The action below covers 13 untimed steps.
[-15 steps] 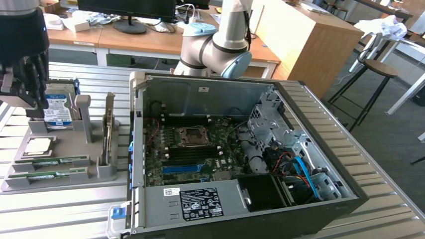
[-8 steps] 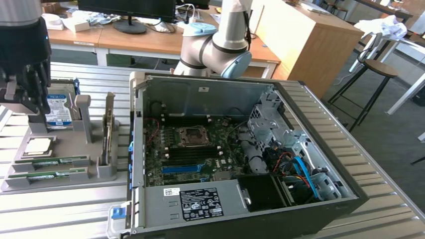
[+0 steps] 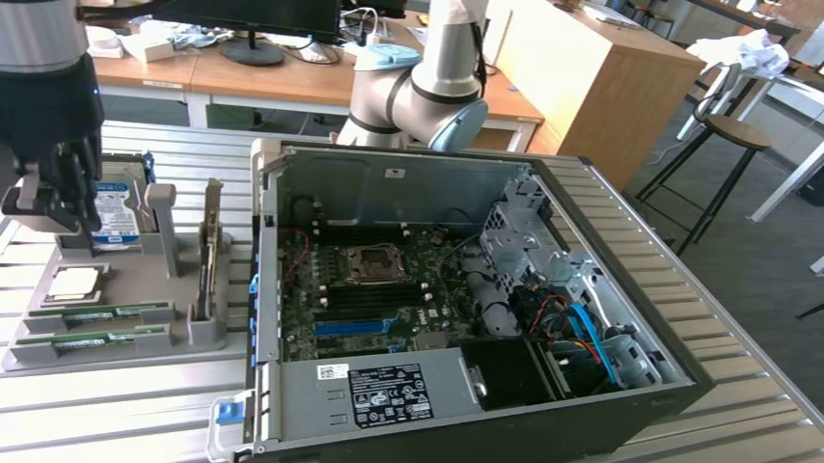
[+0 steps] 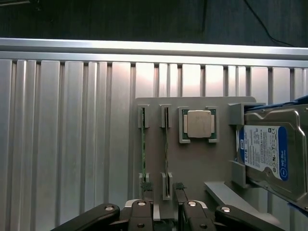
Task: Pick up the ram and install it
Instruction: 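Pick up the ram and move it above insertion slot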
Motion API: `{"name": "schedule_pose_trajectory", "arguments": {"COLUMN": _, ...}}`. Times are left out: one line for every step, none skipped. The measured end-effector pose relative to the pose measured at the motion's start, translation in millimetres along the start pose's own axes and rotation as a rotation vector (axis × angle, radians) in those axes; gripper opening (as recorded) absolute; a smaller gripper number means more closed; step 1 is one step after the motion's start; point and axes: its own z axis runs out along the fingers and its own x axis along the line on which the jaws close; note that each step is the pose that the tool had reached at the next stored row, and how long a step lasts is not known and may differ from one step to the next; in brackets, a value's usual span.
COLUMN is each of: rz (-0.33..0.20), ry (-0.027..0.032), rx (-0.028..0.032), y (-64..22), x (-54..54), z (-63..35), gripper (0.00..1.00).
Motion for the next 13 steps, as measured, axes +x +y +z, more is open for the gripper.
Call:
{"name": "schedule_pose_trajectory", "arguments": {"rz": 0.0, "ry": -0.0001, "rx": 0.0, "y": -0.1, "x": 0.1, "z": 1.6, "gripper": 0.3}}
{"name": "schedule_pose_trajectory", "arguments": {"rz": 0.0, "ry": -0.0004, "rx": 0.0, "y": -0.1, "x": 0.1, "z": 3.2, "gripper": 0.3}}
{"name": "schedule_pose_trajectory", "arguments": {"rz": 0.0, "ry": -0.0006, "rx": 0.0, "y": -0.2, "x": 0.1, "z": 4.8, "gripper": 0.3}}
{"name": "schedule_pose_trajectory", "arguments": {"rz": 0.0, "ry": -0.0007, "rx": -0.0001, "y": -0.3, "x": 0.2, "z": 6.1, "gripper": 0.3}}
{"name": "schedule_pose_trajectory", "arguments": {"rz": 0.0, "ry": -0.0009, "rx": 0.0, "y": -0.3, "x": 0.2, "z": 7.6, "gripper": 0.3}}
{"name": "schedule_pose_trajectory", "arguments": {"rz": 0.0, "ry": -0.0011, "rx": -0.0001, "y": -0.4, "x": 0.3, "z": 8.9, "gripper": 0.3}}
{"name": "schedule_pose_trajectory", "arguments": {"rz": 0.0, "ry": -0.0012, "rx": -0.0001, "y": -0.4, "x": 0.3, "z": 10.2, "gripper": 0.3}}
{"name": "schedule_pose_trajectory", "arguments": {"rz": 0.0, "ry": -0.0014, "rx": -0.0001, "y": -0.5, "x": 0.3, "z": 11.4, "gripper": 0.3}}
{"name": "schedule_pose_trajectory", "arguments": {"rz": 0.0, "ry": -0.0015, "rx": -0.0001, "y": -0.6, "x": 0.4, "z": 12.7, "gripper": 0.3}}
{"name": "schedule_pose_trajectory", "arguments": {"rz": 0.0, "ry": -0.0017, "rx": -0.0001, "y": -0.6, "x": 0.4, "z": 14.2, "gripper": 0.3}}
{"name": "schedule_pose_trajectory", "arguments": {"rz": 0.0, "ry": -0.0018, "rx": -0.0001, "y": -0.7, "x": 0.5, "z": 15.7, "gripper": 0.3}}
{"name": "schedule_pose_trajectory", "arguments": {"rz": 0.0, "ry": -0.0018, "rx": -0.0001, "y": -0.8, "x": 0.5, "z": 17.3, "gripper": 0.3}}
{"name": "schedule_pose_trajectory", "arguments": {"rz": 0.0, "ry": -0.0019, "rx": 0.0, "y": -0.8, "x": 0.5, "z": 19.1, "gripper": 0.3}}
